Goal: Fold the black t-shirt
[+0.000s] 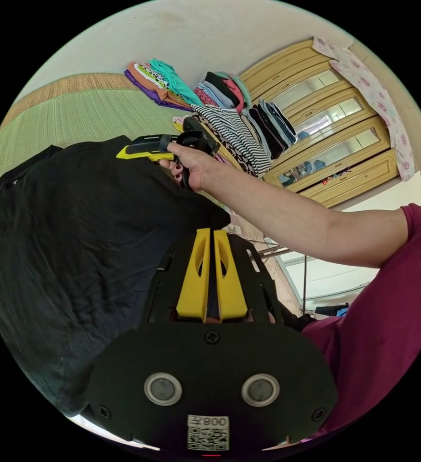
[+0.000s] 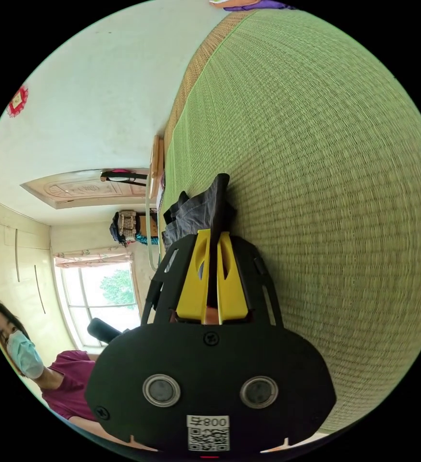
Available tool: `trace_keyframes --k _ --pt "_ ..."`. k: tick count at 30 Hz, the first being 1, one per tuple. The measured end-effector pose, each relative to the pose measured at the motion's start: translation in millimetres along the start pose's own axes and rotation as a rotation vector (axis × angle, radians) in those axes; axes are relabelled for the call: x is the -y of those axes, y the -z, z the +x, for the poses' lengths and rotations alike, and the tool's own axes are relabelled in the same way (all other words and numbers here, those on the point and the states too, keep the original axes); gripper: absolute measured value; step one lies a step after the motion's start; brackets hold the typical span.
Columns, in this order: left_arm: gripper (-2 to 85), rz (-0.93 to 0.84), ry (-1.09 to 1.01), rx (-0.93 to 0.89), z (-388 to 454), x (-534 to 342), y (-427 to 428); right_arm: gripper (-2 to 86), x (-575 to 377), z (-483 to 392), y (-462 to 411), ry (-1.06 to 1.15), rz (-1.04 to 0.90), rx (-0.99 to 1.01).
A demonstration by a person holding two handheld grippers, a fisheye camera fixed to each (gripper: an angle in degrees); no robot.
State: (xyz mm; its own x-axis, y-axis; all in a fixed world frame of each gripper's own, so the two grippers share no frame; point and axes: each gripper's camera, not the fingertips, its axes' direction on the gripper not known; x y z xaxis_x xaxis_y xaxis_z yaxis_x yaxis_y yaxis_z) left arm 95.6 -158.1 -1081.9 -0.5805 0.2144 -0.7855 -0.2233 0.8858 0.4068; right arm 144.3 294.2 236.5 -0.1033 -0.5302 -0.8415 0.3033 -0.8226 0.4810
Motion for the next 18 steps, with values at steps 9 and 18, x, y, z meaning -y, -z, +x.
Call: trace_keyframes --k 9,18 --pt "0.9 0.048 -0.031 -0.030 -12.2 -45.4 71.7 1.4 1.9 -65.7 3.5 0.067 0.045 -0.006" --pt "1.0 0.148 -0.038 -0.042 -35.6 -122.8 180.2 1.3 -0.3 -152.6 -10.4 0.127 0.117 0.026"
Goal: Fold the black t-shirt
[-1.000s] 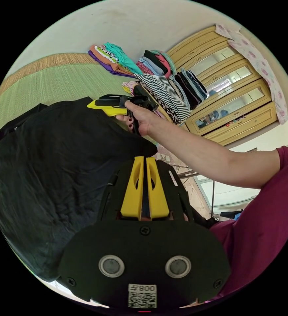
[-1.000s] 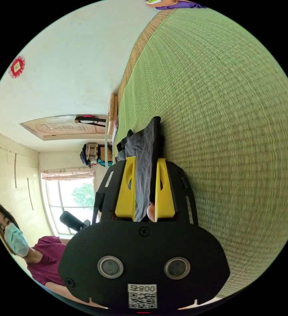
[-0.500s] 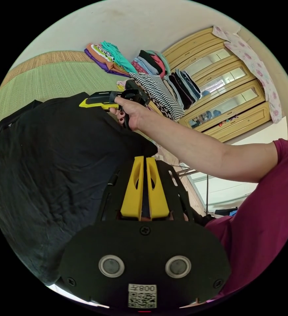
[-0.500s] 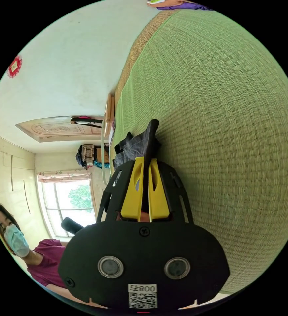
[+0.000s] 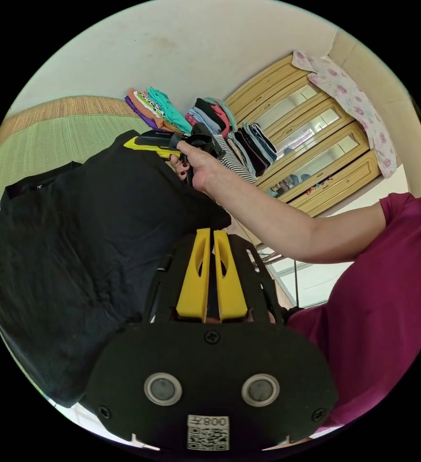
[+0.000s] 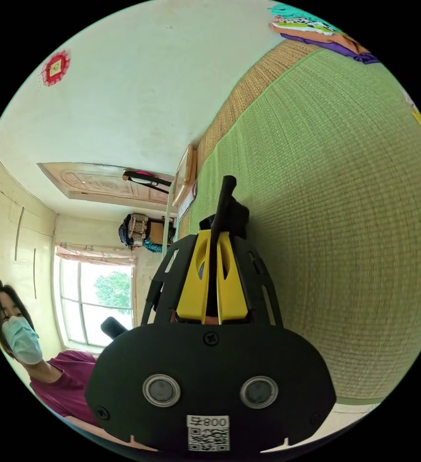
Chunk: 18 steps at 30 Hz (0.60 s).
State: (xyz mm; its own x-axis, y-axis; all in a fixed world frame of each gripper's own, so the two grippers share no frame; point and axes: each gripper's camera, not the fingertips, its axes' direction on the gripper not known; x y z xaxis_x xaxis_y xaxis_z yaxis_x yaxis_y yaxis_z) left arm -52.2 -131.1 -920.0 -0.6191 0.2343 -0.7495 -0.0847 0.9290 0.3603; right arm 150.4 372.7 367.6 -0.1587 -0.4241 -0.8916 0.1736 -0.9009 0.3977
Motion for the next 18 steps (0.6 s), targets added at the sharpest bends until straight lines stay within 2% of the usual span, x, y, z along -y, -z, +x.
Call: trace_keyframes --k 9,18 --pt "0.9 0.217 0.174 -0.019 -47.6 -109.4 158.1 1.4 12.1 -118.7 -65.2 0.129 -0.001 0.015" --pt "0.8 0.396 0.416 0.034 -111.3 -242.1 293.2 1.5 35.4 -208.2 -172.4 0.200 -0.112 -0.037"
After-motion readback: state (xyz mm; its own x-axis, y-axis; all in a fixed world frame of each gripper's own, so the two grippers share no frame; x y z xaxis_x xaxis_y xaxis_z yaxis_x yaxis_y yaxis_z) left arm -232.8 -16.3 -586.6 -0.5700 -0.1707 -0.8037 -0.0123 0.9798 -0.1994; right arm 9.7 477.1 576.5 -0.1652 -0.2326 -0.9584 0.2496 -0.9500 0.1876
